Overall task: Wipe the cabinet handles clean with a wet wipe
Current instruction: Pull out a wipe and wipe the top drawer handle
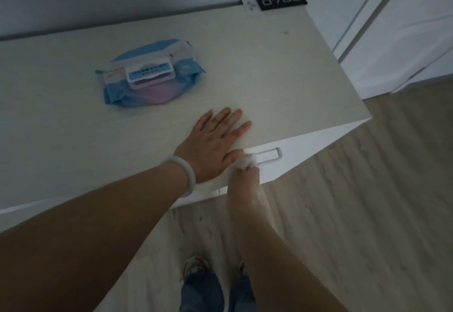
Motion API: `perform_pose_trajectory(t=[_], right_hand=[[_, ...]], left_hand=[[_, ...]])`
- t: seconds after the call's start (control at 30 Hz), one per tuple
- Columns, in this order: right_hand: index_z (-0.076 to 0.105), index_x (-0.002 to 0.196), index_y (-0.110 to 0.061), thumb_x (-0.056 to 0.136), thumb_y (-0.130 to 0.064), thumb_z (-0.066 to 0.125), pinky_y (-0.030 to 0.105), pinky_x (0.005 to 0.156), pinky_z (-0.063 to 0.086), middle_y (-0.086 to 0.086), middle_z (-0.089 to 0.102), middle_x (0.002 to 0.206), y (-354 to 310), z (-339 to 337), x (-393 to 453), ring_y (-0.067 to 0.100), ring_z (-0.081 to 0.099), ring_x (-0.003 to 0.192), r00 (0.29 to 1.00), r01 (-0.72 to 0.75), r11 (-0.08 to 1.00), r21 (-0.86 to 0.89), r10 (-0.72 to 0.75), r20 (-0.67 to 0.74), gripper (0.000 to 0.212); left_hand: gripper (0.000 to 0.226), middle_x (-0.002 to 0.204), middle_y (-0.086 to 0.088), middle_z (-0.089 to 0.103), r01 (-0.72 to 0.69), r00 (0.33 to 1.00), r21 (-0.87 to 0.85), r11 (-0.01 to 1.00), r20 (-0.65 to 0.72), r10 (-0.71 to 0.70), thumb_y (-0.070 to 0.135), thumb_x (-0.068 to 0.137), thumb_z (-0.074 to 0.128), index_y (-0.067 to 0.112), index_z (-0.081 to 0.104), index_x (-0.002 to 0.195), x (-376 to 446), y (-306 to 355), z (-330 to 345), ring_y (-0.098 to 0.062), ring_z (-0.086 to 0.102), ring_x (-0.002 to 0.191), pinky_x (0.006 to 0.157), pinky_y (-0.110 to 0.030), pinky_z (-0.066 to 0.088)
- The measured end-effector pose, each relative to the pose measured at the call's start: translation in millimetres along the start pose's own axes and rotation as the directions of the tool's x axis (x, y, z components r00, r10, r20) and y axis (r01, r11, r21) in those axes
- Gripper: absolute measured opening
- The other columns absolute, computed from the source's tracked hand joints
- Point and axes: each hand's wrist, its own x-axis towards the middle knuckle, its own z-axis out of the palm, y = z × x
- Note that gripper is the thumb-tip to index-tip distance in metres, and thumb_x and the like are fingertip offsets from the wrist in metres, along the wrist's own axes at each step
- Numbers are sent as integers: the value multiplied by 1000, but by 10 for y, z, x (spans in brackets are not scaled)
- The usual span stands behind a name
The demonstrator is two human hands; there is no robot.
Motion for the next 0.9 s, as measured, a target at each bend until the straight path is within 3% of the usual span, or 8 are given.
perform_pose_trajectory(t=[0.13,0.27,0.47,0.57,0.67,0.77,0.83,0.9], right_hand=[[63,95,0,88,1,42,33,68,55,8,65,88,-57,-167,151,23,62,80,998,-6,996,88,12,-67,23],[54,111,1,97,-5,36,28,70,45,9,57,98,-135,-284,249,19,52,84,983,-49,977,206,84,-162,23],[57,100,0,93,-6,46,43,85,52,13,64,101,5,-6,15,32,62,96,998,-25,996,88,30,-52,14],[57,94,7,82,-4,43,37,68,50,17,62,88,19,-105,140,32,61,83,1000,-19,1000,12,19,3,21],[57,89,0,81,5,38,34,55,47,16,59,74,-63,-195,237,30,58,67,996,-76,986,151,68,57,22],[52,121,0,89,7,38,32,70,59,19,62,109,-143,-428,238,25,66,88,975,-122,961,250,68,214,36],[53,110,-2,88,8,42,20,76,55,12,59,101,-187,-625,195,20,61,87,967,-91,965,245,27,252,27],[50,92,-13,90,7,46,9,65,48,7,50,90,-226,-771,198,16,52,76,978,-89,953,291,29,206,21]], left_hand=[[63,163,-6,18,-7,1000,6,1000,0,7,54,99,18,25,20,155,-1,-8,-12,-27,16,150,120,-49,15],[63,163,-6,18,-4,1000,8,1000,-7,4,53,99,19,25,20,155,0,-11,-6,-27,16,150,120,-50,15],[63,163,-6,15,0,1000,4,1000,2,0,54,99,20,25,18,155,-1,-4,-22,-26,13,151,120,-50,15],[64,164,-5,14,-2,1000,3,1000,11,2,55,99,17,26,16,156,-5,-11,-20,-26,12,151,121,-49,14],[64,164,-5,14,-3,1000,-5,1000,12,3,56,99,15,26,16,156,-7,-3,-30,-25,11,151,121,-49,13],[65,164,-6,14,2,1000,1,1000,6,-2,56,98,13,25,17,156,-4,-4,-22,-26,12,151,121,-49,14],[65,164,-6,12,0,1000,4,1000,6,0,55,98,13,26,15,156,-5,-9,-13,-25,10,151,121,-49,13],[65,164,-5,12,-1,1000,-1,1000,0,1,55,98,14,26,15,156,-8,-10,-9,-25,9,151,122,-49,11]])
